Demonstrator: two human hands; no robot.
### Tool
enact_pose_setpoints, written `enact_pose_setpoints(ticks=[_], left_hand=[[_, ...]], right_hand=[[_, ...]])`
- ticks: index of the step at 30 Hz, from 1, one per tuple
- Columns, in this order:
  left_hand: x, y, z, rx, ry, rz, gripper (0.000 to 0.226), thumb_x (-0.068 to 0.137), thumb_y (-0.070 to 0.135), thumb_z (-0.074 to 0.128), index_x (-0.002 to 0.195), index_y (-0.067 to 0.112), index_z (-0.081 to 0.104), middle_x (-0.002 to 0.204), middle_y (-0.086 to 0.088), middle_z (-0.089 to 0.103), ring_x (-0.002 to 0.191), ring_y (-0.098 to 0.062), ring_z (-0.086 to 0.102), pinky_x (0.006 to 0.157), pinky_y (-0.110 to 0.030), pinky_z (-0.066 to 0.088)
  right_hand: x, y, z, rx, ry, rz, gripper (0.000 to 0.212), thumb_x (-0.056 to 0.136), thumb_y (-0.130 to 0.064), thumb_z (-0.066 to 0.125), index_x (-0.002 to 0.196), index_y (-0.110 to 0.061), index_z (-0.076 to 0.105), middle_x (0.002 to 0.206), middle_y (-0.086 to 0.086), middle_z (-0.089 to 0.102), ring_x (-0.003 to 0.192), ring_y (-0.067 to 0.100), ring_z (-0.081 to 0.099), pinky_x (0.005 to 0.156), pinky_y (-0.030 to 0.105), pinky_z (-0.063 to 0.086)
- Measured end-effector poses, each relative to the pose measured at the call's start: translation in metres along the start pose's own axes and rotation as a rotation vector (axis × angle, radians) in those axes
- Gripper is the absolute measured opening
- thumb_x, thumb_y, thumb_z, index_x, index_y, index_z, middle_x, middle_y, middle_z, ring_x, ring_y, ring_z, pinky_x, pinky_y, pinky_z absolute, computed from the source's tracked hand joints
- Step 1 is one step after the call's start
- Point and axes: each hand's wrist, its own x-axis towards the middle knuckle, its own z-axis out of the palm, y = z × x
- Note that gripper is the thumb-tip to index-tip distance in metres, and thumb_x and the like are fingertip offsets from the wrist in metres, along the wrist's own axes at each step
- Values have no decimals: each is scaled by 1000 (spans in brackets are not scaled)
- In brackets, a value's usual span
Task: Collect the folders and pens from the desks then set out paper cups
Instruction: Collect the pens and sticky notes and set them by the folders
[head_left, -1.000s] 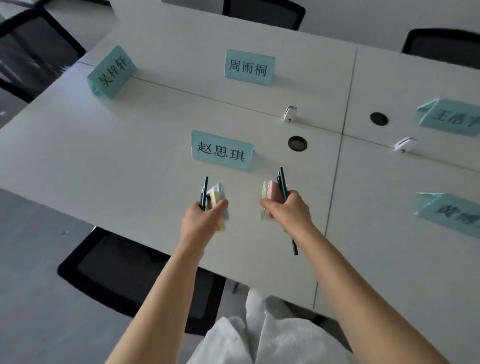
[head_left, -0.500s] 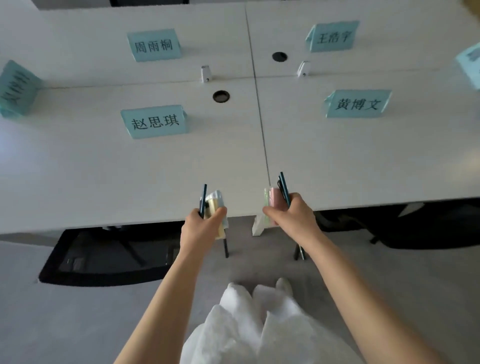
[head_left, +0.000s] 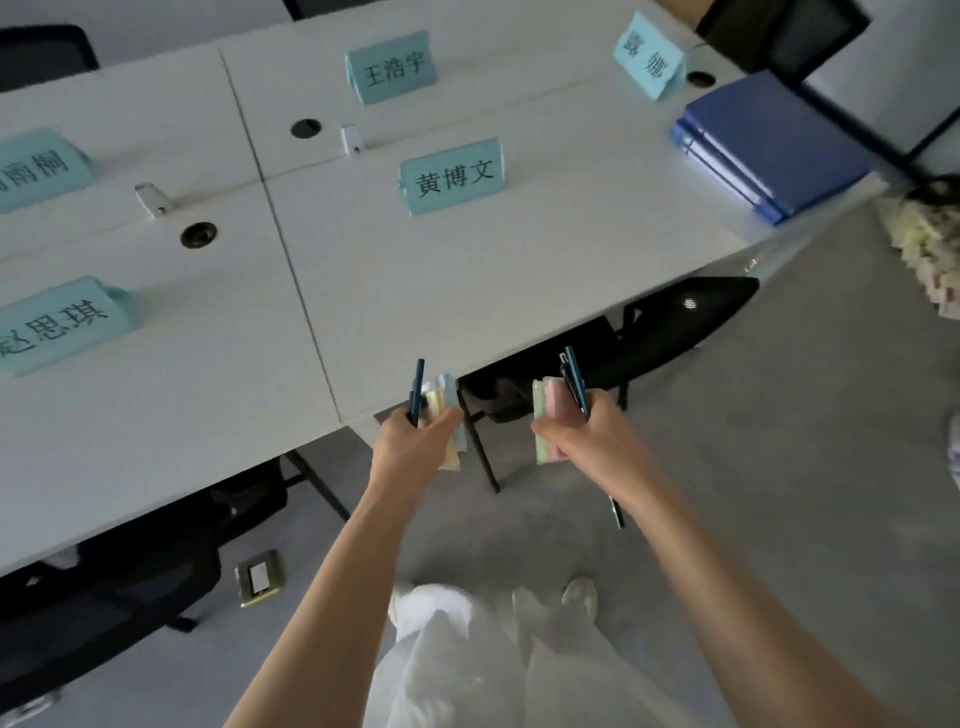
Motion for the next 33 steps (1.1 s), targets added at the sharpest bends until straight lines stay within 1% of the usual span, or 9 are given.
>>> enact_pose_setpoints(ticks=[4,7,13,16,20,23,26,29,33], left_hand=[[-18,32,96,25,-75,-1,41,80,45,67,106,14,59,86,-5,61,68,-20,58,58,-32,50],[-27,53,150,60,-132,19,46,82,45,67,112,12,56,84,-4,58,62,-17,52,50,-27,39],[-31,92,232,173,-174,48,50,80,46,66,115,11,58,84,-3,56,66,-18,54,51,-26,40],[-16,112,256,181,-180,21,51,81,47,67,116,11,57,85,-3,57,65,-16,54,49,-24,38],[17,145,285,175,-177,-12,52,79,49,67,111,9,58,83,-6,58,61,-18,53,46,-24,38],[49,171,306,158,-177,-25,50,78,49,67,108,10,59,85,-8,60,62,-19,54,47,-24,41],[85,203,325,116,-180,-55,49,78,47,67,109,10,56,88,-9,59,63,-20,52,47,-25,39],[117,233,340,101,-155,-71,53,79,45,67,114,7,55,83,-5,55,61,-18,49,47,-26,37],[154,266,358,118,-94,-103,51,79,44,66,114,9,54,85,-2,52,68,-17,52,55,-27,40]], right_hand=[[16,47,-83,44,32,40,38,76,-32,73,106,-18,55,90,-8,63,73,-1,58,47,11,37],[30,73,-126,36,63,44,44,74,-35,74,110,-15,59,85,-9,62,71,1,59,50,14,36],[64,105,-195,39,85,91,44,75,-37,75,110,-17,57,83,-13,58,71,-2,56,52,16,37],[91,110,-215,36,85,110,48,74,-40,74,111,-16,57,84,-10,60,71,2,59,51,17,38],[140,103,-243,-9,63,99,44,73,-43,73,106,-19,58,83,-7,63,68,5,61,50,18,39],[188,87,-262,-12,29,82,48,69,-44,73,107,-20,58,91,-4,66,78,9,65,63,26,52],[239,66,-283,-29,4,52,38,72,-36,74,103,-20,58,90,-3,66,78,8,64,60,23,47],[283,45,-303,-122,-15,33,33,70,-44,73,92,-31,52,88,-8,64,78,6,62,64,27,48],[337,27,-322,-169,-56,50,46,70,-49,72,105,-25,53,89,-12,62,78,4,61,62,25,46]])
